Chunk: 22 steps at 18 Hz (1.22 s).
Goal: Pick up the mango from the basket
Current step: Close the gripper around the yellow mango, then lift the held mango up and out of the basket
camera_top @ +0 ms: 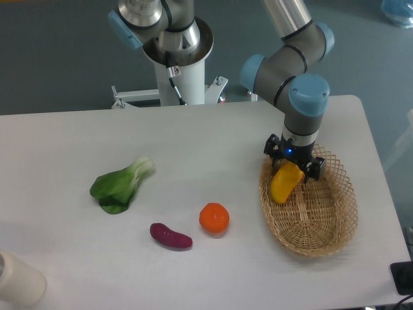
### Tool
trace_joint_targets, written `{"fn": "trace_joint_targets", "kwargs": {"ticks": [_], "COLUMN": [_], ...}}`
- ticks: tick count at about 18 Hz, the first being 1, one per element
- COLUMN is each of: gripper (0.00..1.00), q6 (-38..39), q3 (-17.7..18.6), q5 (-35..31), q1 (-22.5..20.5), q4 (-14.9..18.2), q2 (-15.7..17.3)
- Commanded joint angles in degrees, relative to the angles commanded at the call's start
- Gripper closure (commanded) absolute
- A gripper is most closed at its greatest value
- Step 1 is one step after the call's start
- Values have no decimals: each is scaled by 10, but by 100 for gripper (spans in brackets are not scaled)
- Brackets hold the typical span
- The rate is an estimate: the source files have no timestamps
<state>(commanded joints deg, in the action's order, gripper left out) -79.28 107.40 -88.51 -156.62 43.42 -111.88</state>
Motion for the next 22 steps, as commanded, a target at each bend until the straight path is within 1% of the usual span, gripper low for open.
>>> {"fn": "trace_joint_targets", "kwargs": {"ticks": [1, 3, 5, 6, 11, 17, 18, 19, 20, 22], "gripper": [21, 32, 46, 50, 52, 52, 52, 52, 52, 52], "q6": [-2, -4, -5, -5, -5, 1, 1, 10, 33, 83], "q3": [0, 1, 3, 3, 0, -30, -34, -41, -43, -54], "q5": [0, 0, 0, 0, 0, 14, 26, 55, 81, 136], "q1": [0, 0, 1, 1, 1, -4, -5, -10, -16, -17], "q4": [1, 1, 1, 1, 1, 3, 4, 4, 4, 4], "q2": [0, 0, 2, 2, 2, 7, 11, 17, 24, 27]}}
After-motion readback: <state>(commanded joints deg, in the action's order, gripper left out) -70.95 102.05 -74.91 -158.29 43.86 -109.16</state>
